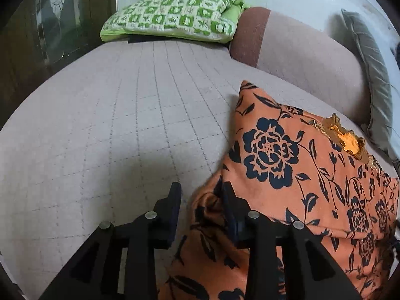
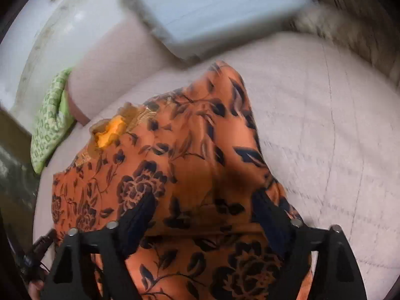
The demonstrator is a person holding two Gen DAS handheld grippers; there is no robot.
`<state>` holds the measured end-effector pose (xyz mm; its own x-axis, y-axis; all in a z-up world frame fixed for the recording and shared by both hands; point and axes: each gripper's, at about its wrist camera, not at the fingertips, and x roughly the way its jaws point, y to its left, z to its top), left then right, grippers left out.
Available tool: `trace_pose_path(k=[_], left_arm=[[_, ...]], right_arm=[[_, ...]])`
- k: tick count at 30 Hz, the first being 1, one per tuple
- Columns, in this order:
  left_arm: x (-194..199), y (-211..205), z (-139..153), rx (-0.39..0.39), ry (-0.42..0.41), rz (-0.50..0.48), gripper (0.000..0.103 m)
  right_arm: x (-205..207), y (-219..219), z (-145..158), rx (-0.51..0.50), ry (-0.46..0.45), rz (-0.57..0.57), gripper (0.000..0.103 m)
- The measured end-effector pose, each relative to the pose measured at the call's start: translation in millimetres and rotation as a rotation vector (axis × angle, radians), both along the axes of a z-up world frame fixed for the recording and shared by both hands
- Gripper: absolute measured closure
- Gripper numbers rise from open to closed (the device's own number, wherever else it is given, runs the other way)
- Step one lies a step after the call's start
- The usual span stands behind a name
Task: Fold small clothes
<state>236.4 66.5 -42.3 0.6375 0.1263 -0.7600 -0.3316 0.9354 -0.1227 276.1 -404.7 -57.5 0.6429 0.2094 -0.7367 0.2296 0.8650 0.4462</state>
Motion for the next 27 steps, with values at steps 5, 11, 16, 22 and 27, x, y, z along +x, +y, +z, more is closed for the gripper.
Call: trace_pose_path(k=[5, 11, 16, 22, 27], left_arm=[[-44.7, 16.9, 31.1, -0.031, -0.096, -0.002, 0.062], [-160.7, 25.6, 79.2, 0.010, -0.249, -0.069, 0.029], [-237.9, 33.7, 85.4, 0.019, -0.231, -0.091, 0.023], [-290.0, 29.9, 78.9, -0.031, -0.219, -0.111, 0.023], [-323.0, 38.8, 99.3, -0.030, -0.347, -0.055, 0.020]], right_arm=[[-67.5, 10.0, 63.0, -0.121, -0.139, 0.077, 0.022], [-217.4, 13.8, 110.2, -0.242, -0.312, 0.089, 0.022], [-356.6, 19.3, 152.9, -0.462, -0.528, 0.032, 0.020], [-464.5, 23.5, 218.5, -0.646, -0.802, -0.139, 0.015], [-531.5, -2.1, 280.1, -0.647, -0.987, -0.321, 0.011]])
